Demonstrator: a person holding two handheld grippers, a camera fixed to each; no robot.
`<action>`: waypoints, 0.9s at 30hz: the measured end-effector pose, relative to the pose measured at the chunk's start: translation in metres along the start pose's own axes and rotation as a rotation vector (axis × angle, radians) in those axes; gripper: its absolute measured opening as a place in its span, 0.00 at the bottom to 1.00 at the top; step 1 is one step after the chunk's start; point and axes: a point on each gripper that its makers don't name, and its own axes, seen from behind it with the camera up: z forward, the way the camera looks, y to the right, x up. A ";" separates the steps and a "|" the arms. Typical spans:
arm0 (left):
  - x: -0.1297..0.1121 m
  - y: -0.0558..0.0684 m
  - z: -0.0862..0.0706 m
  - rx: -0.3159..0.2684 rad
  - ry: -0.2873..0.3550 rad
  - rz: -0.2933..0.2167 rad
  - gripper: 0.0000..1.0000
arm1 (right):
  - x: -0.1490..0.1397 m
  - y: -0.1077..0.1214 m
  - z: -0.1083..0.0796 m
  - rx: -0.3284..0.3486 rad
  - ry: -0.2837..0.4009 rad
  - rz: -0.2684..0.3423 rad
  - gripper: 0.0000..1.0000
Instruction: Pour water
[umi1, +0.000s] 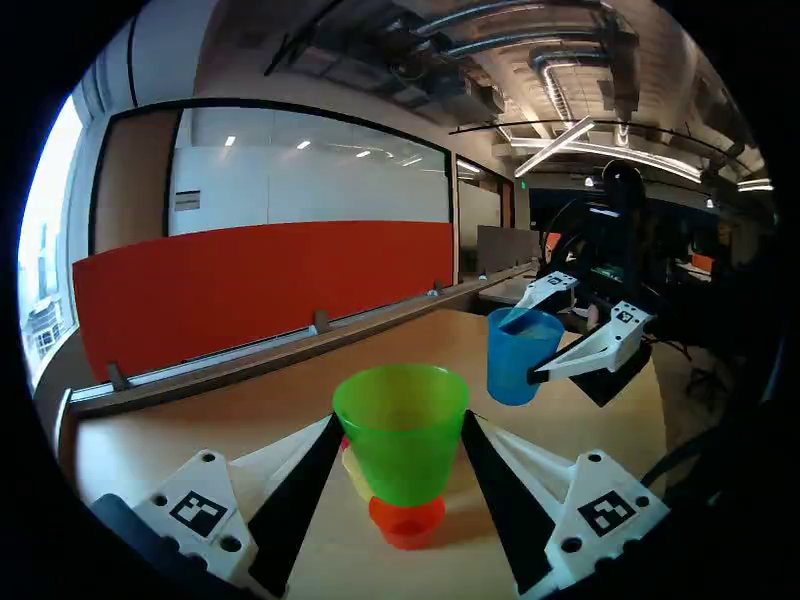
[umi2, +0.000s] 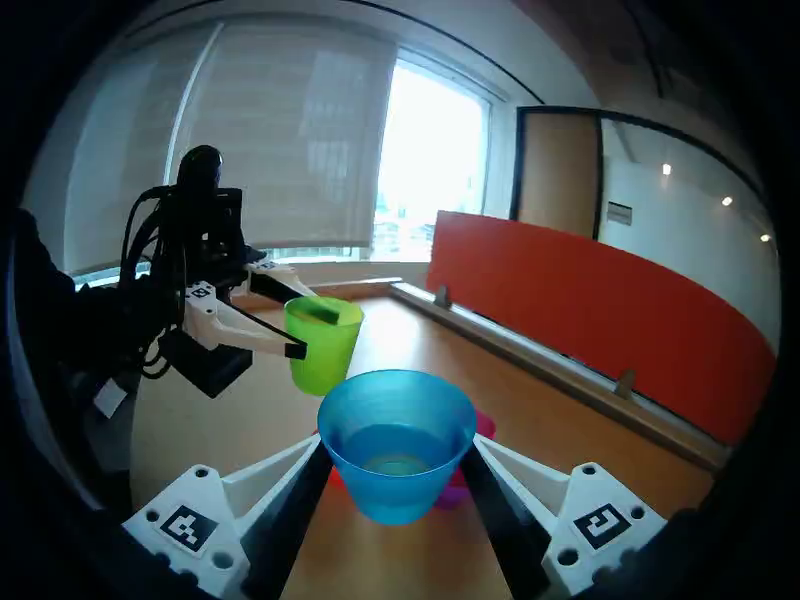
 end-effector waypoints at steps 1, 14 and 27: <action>-0.001 0.001 0.000 -0.002 0.000 -0.002 0.85 | 0.002 -0.001 0.000 0.003 0.005 0.000 0.87; -0.004 0.011 -0.002 -0.016 -0.001 -0.011 0.86 | 0.021 -0.002 0.002 0.009 0.071 0.011 0.87; -0.002 0.015 -0.004 -0.024 0.006 -0.017 0.86 | 0.039 -0.008 0.008 0.010 0.157 0.009 0.88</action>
